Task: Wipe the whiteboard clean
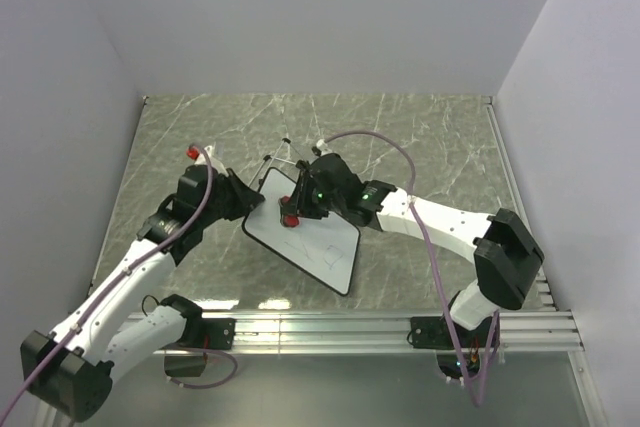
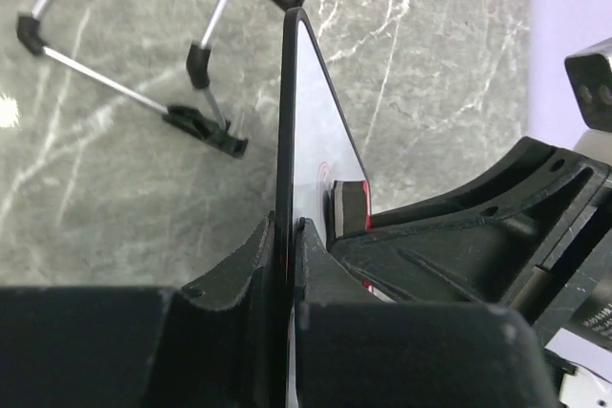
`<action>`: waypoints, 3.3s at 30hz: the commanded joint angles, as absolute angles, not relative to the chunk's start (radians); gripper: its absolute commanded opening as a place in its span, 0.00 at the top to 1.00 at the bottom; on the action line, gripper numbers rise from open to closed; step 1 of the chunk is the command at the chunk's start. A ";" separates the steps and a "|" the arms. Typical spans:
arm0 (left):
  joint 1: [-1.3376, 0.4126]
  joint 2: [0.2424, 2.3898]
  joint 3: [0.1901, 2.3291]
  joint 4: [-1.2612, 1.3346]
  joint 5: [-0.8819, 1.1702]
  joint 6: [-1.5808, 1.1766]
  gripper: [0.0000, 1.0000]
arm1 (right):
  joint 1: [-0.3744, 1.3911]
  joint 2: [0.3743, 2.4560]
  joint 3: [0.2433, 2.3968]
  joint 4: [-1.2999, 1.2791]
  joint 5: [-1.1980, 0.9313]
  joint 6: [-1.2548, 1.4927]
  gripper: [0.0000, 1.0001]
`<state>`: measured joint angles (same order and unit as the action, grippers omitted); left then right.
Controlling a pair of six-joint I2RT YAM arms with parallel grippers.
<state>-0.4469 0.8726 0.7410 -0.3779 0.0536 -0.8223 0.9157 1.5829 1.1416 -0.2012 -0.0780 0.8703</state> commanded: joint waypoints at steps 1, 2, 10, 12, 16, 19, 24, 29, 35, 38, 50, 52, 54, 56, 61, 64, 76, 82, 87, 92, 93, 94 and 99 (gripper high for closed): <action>-0.456 0.897 0.906 -0.198 0.101 -0.747 0.99 | 0.934 1.687 1.058 -0.281 -0.051 0.857 1.00; -0.457 0.908 0.931 -0.196 0.123 -0.738 0.99 | 0.933 1.698 1.066 -0.282 -0.052 0.857 1.00; -0.499 0.934 0.942 -0.219 0.150 -0.650 0.99 | 0.861 1.833 1.513 -0.446 -0.110 0.793 1.00; -0.508 0.930 0.923 -0.213 0.161 -0.643 0.99 | 0.851 1.880 1.639 -0.500 -0.143 0.779 1.00; -0.518 0.922 0.928 -0.219 0.149 -0.623 0.99 | 0.842 1.904 1.628 -0.503 -0.189 0.793 1.00; -0.518 0.922 0.946 -0.230 0.130 -0.604 1.00 | 0.842 1.838 1.394 -0.428 -0.210 0.827 1.00; -0.520 0.946 0.986 -0.241 0.112 -0.572 1.00 | 0.859 1.695 1.070 -0.330 -0.227 0.880 1.00; -0.520 0.982 1.034 -0.242 0.112 -0.551 1.00 | 0.865 1.644 0.937 -0.325 -0.219 0.884 1.00; -0.523 0.979 1.013 -0.229 0.115 -0.557 0.99 | 0.865 1.773 1.260 -0.449 -0.210 0.854 1.00; -0.526 0.973 0.988 -0.215 0.097 -0.564 1.00 | 0.867 1.851 1.529 -0.558 -0.215 0.842 1.00; -0.529 1.045 1.005 -0.152 0.003 -0.565 1.00 | 0.991 1.638 1.290 -0.520 -0.262 0.954 1.00; -0.529 1.068 1.023 -0.144 0.003 -0.561 1.00 | 1.029 1.582 1.168 -0.483 -0.250 0.968 1.00; -0.529 1.094 1.052 -0.144 0.005 -0.548 1.00 | 1.035 1.550 1.030 -0.425 -0.258 0.991 1.00; -0.529 1.106 1.072 -0.143 0.003 -0.539 1.00 | 1.023 1.543 0.941 -0.379 -0.259 0.999 1.00; -0.529 1.127 1.123 -0.166 0.003 -0.531 1.00 | 0.911 1.591 0.762 -0.252 -0.304 0.996 1.00; -0.529 1.131 1.127 -0.189 0.003 -0.520 1.00 | 0.908 1.572 0.851 -0.322 -0.287 0.959 1.00; -0.529 1.101 1.071 -0.204 0.002 -0.531 1.00 | 0.884 1.486 1.410 -0.615 -0.095 0.903 1.00; -0.529 1.098 1.071 -0.206 0.002 -0.557 1.00 | 0.859 1.539 1.303 -0.399 -0.120 0.949 1.00; -0.528 1.104 1.069 -0.189 0.003 -0.592 1.00 | 0.876 1.578 1.184 -0.138 -0.152 1.012 1.00; -0.531 1.126 1.089 -0.189 0.002 -0.611 1.00 | 0.923 1.663 1.119 -0.042 -0.120 1.057 1.00; -0.532 1.132 1.094 -0.192 0.003 -0.609 1.00 | 0.923 1.675 1.092 -0.016 -0.124 1.072 1.00; -0.534 1.135 1.100 -0.193 0.003 -0.609 1.00 | 0.923 1.689 1.045 -0.002 -0.129 1.100 1.00; -0.538 1.154 1.124 -0.221 0.003 -0.600 1.00 | 0.913 1.733 1.051 0.008 -0.123 1.108 1.00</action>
<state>-0.5034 1.1358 1.0874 -0.2440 -0.0616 -0.5419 0.8856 1.6897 1.0420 -0.1020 -0.1131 1.0714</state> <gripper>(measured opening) 0.119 0.321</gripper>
